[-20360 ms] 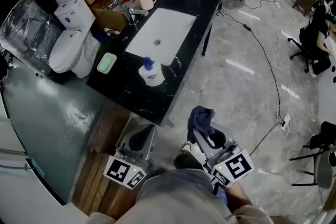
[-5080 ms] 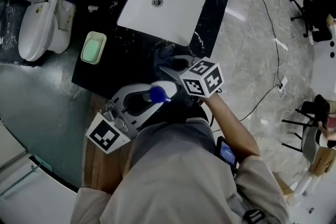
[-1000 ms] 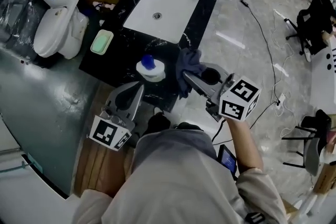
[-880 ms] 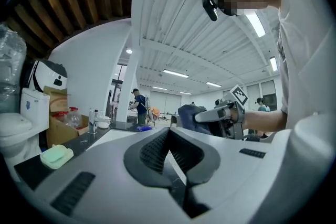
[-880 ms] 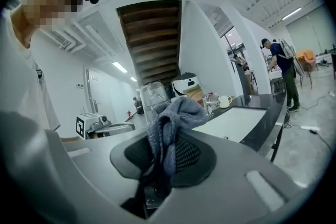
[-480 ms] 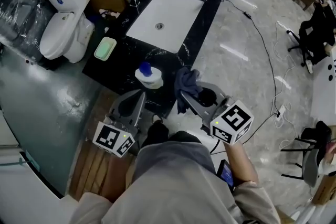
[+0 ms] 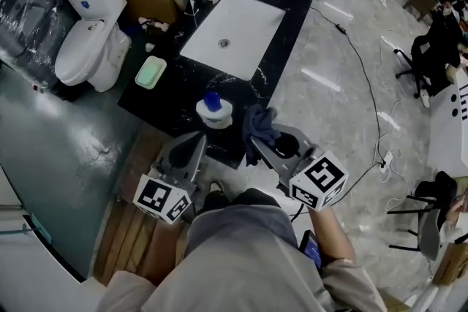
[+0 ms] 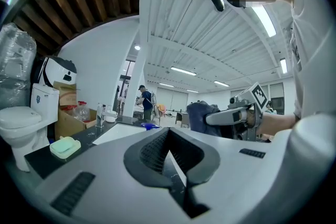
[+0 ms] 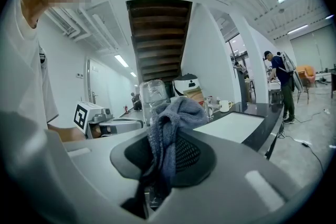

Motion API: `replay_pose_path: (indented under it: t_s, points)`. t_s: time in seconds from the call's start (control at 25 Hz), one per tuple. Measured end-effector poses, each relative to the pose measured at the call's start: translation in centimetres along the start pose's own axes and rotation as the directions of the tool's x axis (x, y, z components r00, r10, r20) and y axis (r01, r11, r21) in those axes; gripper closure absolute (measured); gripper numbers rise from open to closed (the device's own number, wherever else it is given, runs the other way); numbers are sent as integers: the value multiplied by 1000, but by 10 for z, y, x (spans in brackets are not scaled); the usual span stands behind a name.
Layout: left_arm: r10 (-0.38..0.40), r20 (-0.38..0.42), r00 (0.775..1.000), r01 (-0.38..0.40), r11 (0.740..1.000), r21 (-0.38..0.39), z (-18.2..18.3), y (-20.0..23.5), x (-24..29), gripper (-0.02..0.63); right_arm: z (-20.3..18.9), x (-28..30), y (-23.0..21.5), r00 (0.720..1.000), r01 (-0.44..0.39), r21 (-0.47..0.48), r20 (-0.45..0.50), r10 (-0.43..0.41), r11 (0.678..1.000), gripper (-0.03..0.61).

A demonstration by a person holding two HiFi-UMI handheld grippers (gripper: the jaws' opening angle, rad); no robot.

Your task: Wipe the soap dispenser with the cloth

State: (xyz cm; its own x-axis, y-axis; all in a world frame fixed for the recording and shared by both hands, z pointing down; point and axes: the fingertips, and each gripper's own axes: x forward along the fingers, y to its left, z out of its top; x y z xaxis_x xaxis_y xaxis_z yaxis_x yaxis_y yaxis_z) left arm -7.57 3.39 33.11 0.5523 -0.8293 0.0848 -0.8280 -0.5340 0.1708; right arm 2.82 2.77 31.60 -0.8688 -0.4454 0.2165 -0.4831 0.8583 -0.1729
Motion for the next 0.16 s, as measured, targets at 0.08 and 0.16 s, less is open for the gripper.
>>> replay_pose_path:
  t_s: [0.08,0.16]
  points:
    - [-4,2,1000,4,1000,-4,1,3,-5,607,0,3,6,1000,15,-6,-3,-15,1000,513]
    - [-7,1,1000,7,1000,-3,3,6,-11,606,1,6,12,1000,30,-16,-6,-30,999,514]
